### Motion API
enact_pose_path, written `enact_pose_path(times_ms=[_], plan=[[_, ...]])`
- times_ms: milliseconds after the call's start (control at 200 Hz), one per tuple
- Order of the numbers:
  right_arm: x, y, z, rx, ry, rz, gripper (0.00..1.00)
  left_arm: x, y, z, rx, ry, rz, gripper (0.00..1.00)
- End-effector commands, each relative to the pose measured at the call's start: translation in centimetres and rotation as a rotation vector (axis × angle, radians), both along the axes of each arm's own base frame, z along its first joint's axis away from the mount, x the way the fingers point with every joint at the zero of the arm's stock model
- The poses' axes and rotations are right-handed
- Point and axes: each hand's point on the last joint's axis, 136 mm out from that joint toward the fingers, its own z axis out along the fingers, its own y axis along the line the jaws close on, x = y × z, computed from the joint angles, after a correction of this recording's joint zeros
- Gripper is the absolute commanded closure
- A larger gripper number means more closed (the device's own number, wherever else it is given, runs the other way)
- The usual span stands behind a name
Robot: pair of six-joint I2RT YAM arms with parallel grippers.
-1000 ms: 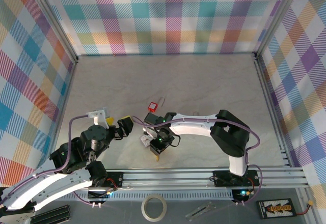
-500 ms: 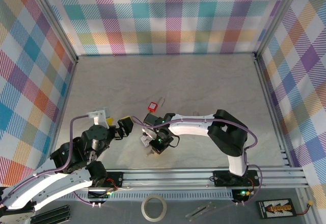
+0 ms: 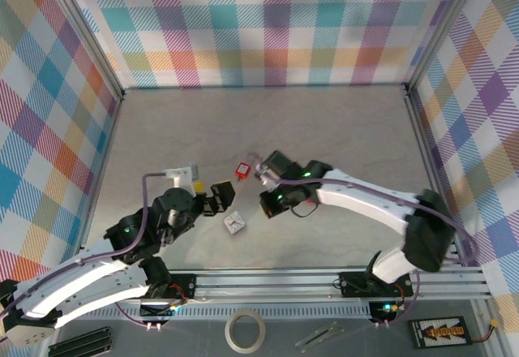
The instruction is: Unlock with the key
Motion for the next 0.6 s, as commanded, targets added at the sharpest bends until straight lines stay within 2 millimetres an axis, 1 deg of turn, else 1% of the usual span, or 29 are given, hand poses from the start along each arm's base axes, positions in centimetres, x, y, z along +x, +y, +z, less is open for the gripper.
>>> enact_pose_path(times_ms=[0, 45, 110, 170, 230, 305, 450, 505, 595], plan=[[1.4, -2.2, 5.6, 0.134, -0.032, -0.141, 1.00, 0.6, -4.7, 4.4, -0.282, 0.003, -0.088, 0.02], [1.8, -2.6, 7.8, 0.191, -0.058, -0.165, 1.00, 0.9, -6.1, 5.0, -0.347, 0.027, -0.108, 0.02], [2.2, -2.9, 10.4, 0.260, -0.096, -0.183, 1.00, 1.3, -8.0, 5.3, -0.434, 0.086, -0.121, 0.01], [2.4, -3.1, 12.5, 0.320, -0.131, -0.193, 1.00, 1.8, -9.1, 5.2, -0.513, 0.147, -0.109, 0.01], [2.6, -3.0, 14.2, 0.374, -0.170, -0.196, 1.00, 2.1, -10.0, 5.1, -0.616, 0.200, -0.107, 0.00], [2.8, -2.8, 15.1, 0.411, -0.184, -0.200, 1.00, 2.6, -10.4, 4.9, -0.748, 0.257, -0.092, 0.00], [2.7, -1.7, 15.4, 0.484, -0.157, -0.197, 1.00, 3.3, -9.8, 4.6, -0.928, 0.308, -0.033, 0.01], [2.7, -1.4, 15.5, 0.512, -0.148, -0.200, 1.00, 3.4, -9.9, 4.6, -0.982, 0.318, -0.034, 0.01], [2.6, -0.8, 16.1, 0.567, -0.141, -0.193, 1.00, 3.5, -10.9, 4.2, -1.041, 0.364, -0.055, 0.02]])
